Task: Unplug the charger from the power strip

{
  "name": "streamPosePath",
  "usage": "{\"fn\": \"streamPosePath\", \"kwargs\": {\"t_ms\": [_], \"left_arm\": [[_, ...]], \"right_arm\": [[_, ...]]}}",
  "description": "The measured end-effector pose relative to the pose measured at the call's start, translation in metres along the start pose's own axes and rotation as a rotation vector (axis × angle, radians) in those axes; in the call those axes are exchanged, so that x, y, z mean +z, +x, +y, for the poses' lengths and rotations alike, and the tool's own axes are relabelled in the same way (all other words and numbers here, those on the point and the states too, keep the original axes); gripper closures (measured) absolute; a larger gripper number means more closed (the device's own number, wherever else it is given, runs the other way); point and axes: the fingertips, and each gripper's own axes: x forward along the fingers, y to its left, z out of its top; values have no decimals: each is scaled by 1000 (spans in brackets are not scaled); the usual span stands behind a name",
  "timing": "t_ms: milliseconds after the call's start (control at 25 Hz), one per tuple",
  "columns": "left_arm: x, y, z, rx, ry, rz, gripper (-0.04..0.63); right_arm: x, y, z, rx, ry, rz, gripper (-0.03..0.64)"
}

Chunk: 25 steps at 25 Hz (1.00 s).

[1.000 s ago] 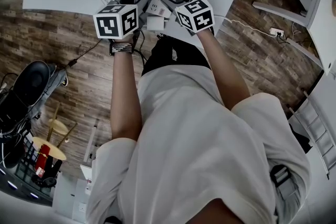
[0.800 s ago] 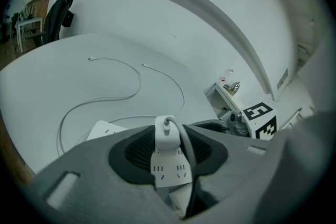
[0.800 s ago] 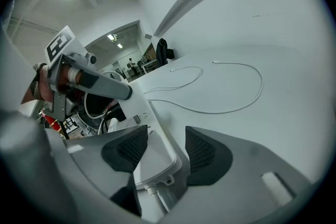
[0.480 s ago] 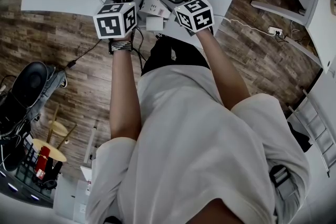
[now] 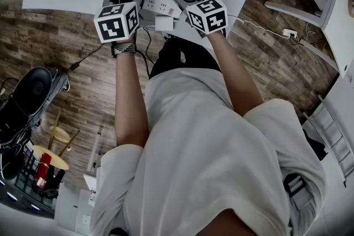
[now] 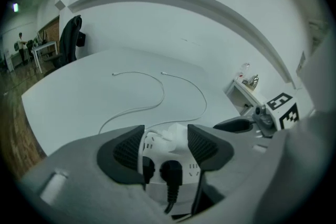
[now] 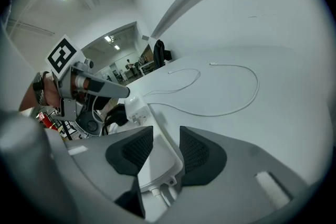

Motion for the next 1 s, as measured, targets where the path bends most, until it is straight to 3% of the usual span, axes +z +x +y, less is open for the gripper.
{"fn": "streamPosePath", "kwargs": {"t_ms": [120, 400, 520, 680, 1000], "left_arm": [[10, -9, 10, 56, 41, -42, 339], [52, -40, 2, 97, 184, -188, 342], [74, -59, -11, 82, 222, -272, 411], [109, -96, -26, 79, 277, -403, 576], [191, -186, -71, 86, 396, -642, 591]], "right_arm": [[22, -9, 4, -3, 1, -67, 460], [88, -46, 15, -51, -97, -228, 511], [118, -73, 18, -90, -144, -310, 551], [167, -113, 23, -140, -211, -417, 614], [271, -200, 67, -134, -362, -635, 615]]}}
